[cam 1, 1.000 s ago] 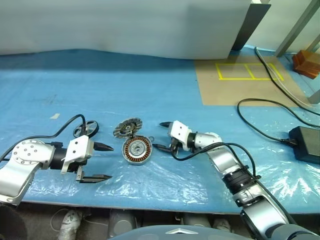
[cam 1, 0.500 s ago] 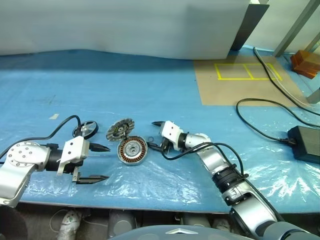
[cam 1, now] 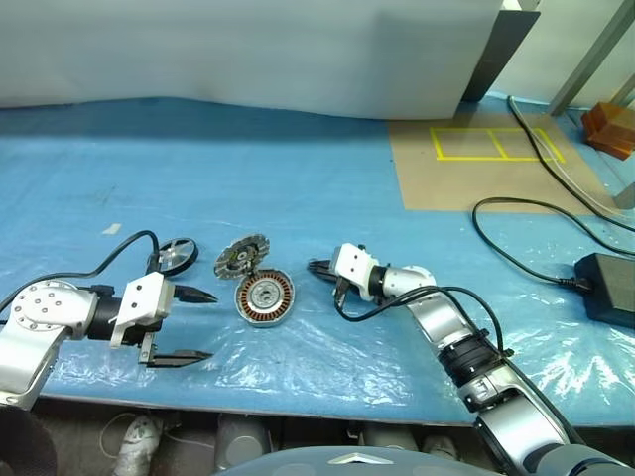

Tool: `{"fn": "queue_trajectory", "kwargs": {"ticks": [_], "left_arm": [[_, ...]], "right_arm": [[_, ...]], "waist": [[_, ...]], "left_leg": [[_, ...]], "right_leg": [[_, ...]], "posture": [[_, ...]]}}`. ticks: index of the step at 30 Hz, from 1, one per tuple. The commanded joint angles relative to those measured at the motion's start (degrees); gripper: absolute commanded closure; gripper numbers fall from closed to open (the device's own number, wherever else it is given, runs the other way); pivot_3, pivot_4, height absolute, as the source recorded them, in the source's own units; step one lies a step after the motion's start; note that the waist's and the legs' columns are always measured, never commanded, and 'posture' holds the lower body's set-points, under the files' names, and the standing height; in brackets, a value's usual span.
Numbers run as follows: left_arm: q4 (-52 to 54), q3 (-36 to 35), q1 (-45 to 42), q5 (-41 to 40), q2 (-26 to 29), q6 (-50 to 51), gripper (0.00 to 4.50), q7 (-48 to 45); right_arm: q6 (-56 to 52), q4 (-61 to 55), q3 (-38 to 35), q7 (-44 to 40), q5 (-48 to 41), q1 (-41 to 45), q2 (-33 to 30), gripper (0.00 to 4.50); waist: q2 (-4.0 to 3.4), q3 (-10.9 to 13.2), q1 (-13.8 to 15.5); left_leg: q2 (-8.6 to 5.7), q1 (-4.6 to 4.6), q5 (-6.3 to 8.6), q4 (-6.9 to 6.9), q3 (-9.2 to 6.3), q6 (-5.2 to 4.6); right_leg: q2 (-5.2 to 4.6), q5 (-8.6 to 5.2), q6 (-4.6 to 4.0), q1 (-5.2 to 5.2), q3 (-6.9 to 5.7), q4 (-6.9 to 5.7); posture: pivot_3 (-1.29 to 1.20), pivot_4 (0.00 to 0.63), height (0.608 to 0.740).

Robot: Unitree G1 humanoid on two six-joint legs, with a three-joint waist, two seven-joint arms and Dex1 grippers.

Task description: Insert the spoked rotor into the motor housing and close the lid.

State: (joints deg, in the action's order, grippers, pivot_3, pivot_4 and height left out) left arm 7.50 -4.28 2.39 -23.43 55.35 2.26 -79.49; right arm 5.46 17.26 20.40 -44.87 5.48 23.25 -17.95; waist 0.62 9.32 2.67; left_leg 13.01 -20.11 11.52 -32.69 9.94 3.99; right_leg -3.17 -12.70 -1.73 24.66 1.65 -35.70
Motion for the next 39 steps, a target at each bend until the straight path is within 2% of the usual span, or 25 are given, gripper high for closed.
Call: {"fn": "queue_trajectory", "kwargs": {"ticks": [1,8,9,11,22,27,39], "left_arm": [[0.1,-0.4,-0.8,-0.2,-0.4,-1.2,0.07,-0.6],[0.4,-0.3,-1.8,-0.4,-0.5,-0.8,0.07,-1.0],[0.3,-0.3,-1.8,-0.4,-0.6,-0.8,0.07,-1.0],[0.1,-0.2,-2.0,-0.3,-0.6,-0.8,0.07,-1.0],[-0.3,-0.4,-2.4,-0.3,-0.5,-0.7,0.07,-1.4],[0.3,-0.9,-1.6,-0.5,-0.1,-0.6,0.07,-1.6],[2.7,-2.9,2.0,-1.0,0.3,-0.7,0.07,-1.0]], "right_arm": [[-2.6,-2.5,-0.5,-0.5,-0.7,-2.4,-0.8,4.47],[-8.1,-10.7,-4.4,-0.8,-6.4,-4.8,-0.8,4.47],[-9.2,-11.9,-4.8,-0.9,-7.1,-4.8,-0.8,4.29],[-10.0,-13.3,-5.1,-0.9,-7.6,-4.7,-0.9,3.83],[-12.2,-15.6,-4.1,-2.0,-7.5,-5.4,-1.6,0.05],[-9.9,-13.8,-0.4,-4.7,-4.7,-4.4,-3.0,0.02],[-5.0,-0.9,1.7,-3.5,-2.7,1.6,3.0,0.02]], "waist": [[0.01,0.0,0.0],[0.01,0.0,0.1],[0.01,0.0,0.1],[0.01,0.0,-0.1],[0.01,0.0,-0.1],[0.01,0.0,-0.1],[0.02,0.0,-0.2]], "left_leg": [[0.0,0.0,0.0,0.0,0.0,0.0],[0.0,-0.02,0.0,0.04,0.0,0.0],[0.0,-0.03,0.0,0.04,0.0,0.0],[0.0,-0.02,0.0,0.04,0.0,-0.01],[-0.01,-0.03,0.0,0.17,0.0,0.0],[0.0,-0.01,0.0,0.19,0.0,0.0],[0.0,-0.03,0.0,0.18,0.01,0.0]], "right_leg": [[0.0,0.0,0.0,0.0,0.0,0.01],[0.0,0.0,0.0,0.0,0.0,0.05],[0.0,0.0,0.0,0.01,-0.01,0.04],[0.0,0.0,0.0,0.03,0.0,0.04],[0.01,-0.02,-0.02,0.04,-0.03,0.14],[0.01,-0.02,-0.02,0.04,-0.03,0.14],[0.01,-0.03,-0.04,0.07,-0.04,0.11]], "posture": [[0.0,0.15,0.74],[0.0,0.15,0.74],[0.0,0.15,0.74],[0.0,0.15,0.74],[0.0,0.15,0.74],[0.0,0.15,0.74],[0.0,0.15,0.74]]}}
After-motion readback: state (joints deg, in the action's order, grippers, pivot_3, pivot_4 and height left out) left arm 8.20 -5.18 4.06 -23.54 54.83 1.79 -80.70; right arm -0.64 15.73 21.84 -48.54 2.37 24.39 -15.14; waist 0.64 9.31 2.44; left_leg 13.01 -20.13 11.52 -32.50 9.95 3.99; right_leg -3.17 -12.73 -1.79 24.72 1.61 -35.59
